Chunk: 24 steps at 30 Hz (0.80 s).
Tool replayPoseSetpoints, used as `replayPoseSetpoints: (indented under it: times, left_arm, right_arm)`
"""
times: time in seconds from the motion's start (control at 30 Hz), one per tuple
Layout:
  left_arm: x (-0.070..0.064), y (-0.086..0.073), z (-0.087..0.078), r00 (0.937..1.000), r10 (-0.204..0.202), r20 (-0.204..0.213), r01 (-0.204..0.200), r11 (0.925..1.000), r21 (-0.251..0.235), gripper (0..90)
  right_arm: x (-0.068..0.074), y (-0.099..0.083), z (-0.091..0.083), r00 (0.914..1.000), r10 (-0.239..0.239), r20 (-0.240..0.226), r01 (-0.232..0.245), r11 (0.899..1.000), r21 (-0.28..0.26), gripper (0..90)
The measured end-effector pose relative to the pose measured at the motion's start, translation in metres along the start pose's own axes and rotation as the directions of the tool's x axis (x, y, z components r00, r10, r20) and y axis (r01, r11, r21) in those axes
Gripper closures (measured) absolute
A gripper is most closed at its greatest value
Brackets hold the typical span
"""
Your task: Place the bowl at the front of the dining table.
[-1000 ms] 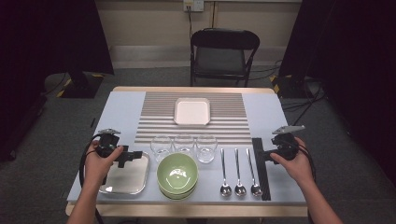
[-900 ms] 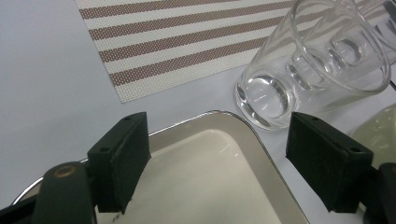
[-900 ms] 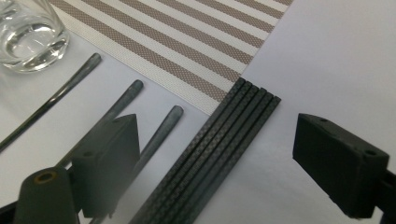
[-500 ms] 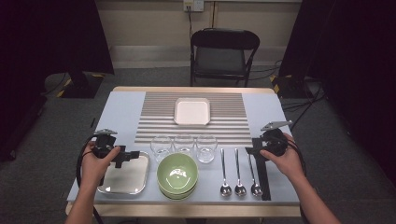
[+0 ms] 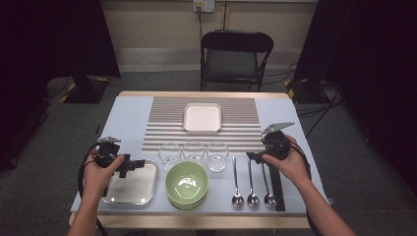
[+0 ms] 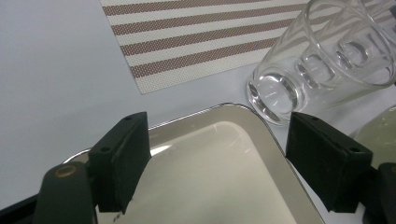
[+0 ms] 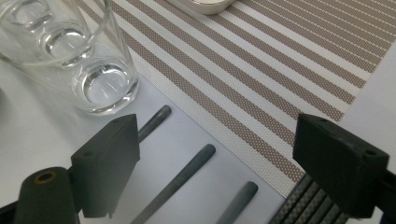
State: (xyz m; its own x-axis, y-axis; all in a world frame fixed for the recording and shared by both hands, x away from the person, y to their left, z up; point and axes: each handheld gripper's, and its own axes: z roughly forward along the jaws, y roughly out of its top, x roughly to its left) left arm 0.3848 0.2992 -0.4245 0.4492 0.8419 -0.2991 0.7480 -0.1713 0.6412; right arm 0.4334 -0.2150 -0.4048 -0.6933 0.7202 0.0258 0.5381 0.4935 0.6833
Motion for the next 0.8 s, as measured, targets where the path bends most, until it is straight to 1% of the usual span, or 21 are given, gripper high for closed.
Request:
replayPoseSetpoints:
  times: [0.07, 0.17, 0.33, 0.4, 0.5, 0.7, 0.8]
  left_arm:
    - [0.0, -0.001, 0.001, 1.0, 0.0, 0.006, 0.0, 1.0, 0.002, 21.7]
    - [0.0, -0.001, 0.001, 1.0, 0.003, 0.003, -0.003, 1.0, 0.008, 21.7]
    - [0.001, -0.001, 0.0, 1.0, 0.003, 0.003, -0.003, 1.0, 0.002, 21.6]
    - [0.001, -0.001, 0.0, 1.0, -0.006, 0.007, 0.006, 1.0, -0.007, 21.6]
    - [0.002, -0.002, -0.001, 1.0, 0.0, 0.003, 0.0, 1.0, -0.004, 21.7]
    - [0.001, -0.002, -0.002, 1.0, -0.006, 0.007, 0.006, 0.9999, -0.009, 21.8]
    - [0.001, -0.003, -0.002, 1.0, 0.001, 0.006, -0.001, 1.0, -0.004, 21.8]
  right_arm:
    - [0.003, 0.003, 0.0, 1.0, -0.004, 0.001, 0.004, 1.0, 0.001, 13.8]
    - [0.008, 0.008, 0.0, 0.9998, -0.02, -0.007, 0.02, 1.0, -0.003, 13.8]
    - [0.016, 0.016, -0.001, 0.9989, -0.043, -0.019, 0.042, 0.999, -0.006, 13.8]
    - [0.019, 0.018, 0.0, 0.9985, -0.051, -0.02, 0.051, 0.999, -0.008, 13.9]
    - [0.023, 0.021, 0.001, 0.9974, -0.064, -0.032, 0.064, 0.998, -0.002, 13.9]
    - [0.032, 0.029, 0.003, 0.9966, -0.07, -0.045, 0.069, 0.998, -0.003, 13.7]
    - [0.036, 0.033, 0.004, 0.9952, -0.083, -0.053, 0.082, 0.997, -0.006, 13.7]
